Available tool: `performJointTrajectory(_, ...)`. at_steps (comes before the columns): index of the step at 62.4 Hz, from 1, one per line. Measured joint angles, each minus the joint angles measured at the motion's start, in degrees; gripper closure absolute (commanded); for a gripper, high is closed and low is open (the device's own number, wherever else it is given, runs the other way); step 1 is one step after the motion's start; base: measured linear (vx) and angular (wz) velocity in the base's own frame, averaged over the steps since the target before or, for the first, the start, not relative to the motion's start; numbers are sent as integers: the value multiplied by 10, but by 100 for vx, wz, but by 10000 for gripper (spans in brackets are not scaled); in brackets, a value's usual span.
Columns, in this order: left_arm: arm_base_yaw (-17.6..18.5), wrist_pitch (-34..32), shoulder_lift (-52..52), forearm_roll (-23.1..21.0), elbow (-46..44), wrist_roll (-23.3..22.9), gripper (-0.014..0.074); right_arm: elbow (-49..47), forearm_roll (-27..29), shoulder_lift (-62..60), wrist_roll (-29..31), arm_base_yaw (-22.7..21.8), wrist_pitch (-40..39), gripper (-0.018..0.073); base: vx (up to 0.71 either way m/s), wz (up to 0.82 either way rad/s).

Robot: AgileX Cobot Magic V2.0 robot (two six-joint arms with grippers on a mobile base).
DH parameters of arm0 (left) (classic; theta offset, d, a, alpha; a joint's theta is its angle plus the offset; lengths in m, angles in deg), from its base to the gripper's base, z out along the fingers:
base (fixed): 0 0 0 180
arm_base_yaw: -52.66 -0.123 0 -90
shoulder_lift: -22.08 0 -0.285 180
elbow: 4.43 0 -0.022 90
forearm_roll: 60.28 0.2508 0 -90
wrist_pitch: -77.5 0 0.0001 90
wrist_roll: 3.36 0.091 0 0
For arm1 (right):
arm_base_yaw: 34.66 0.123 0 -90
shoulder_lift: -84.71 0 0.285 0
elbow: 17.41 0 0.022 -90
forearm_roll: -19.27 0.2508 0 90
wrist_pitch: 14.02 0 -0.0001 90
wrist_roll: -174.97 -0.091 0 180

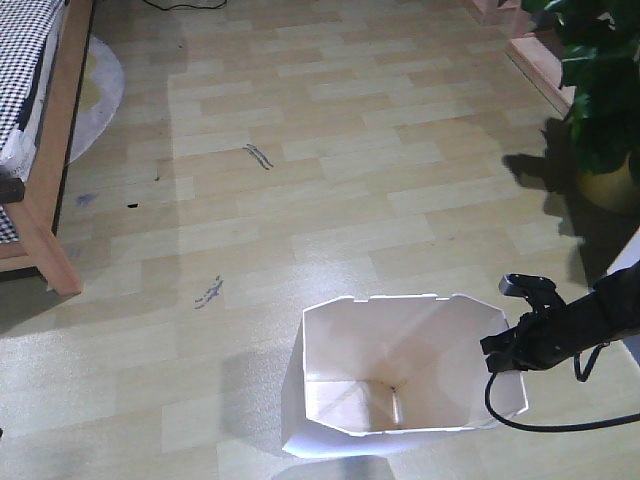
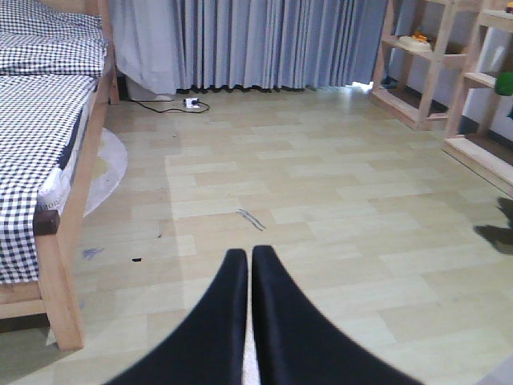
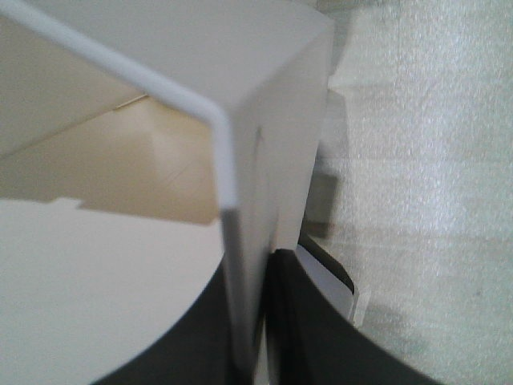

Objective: Move trash bin to bedside with robot
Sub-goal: 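Turn the base toward the bed while holding the bin rim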

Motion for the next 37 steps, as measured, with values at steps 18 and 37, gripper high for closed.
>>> performJointTrajectory(18,0,0,0,0,0,0,602,0,0,0,0,0,-6,564,28,13)
performJointTrajectory(37,0,0,0,0,0,0,602,0,0,0,0,0,-5,564,29,12)
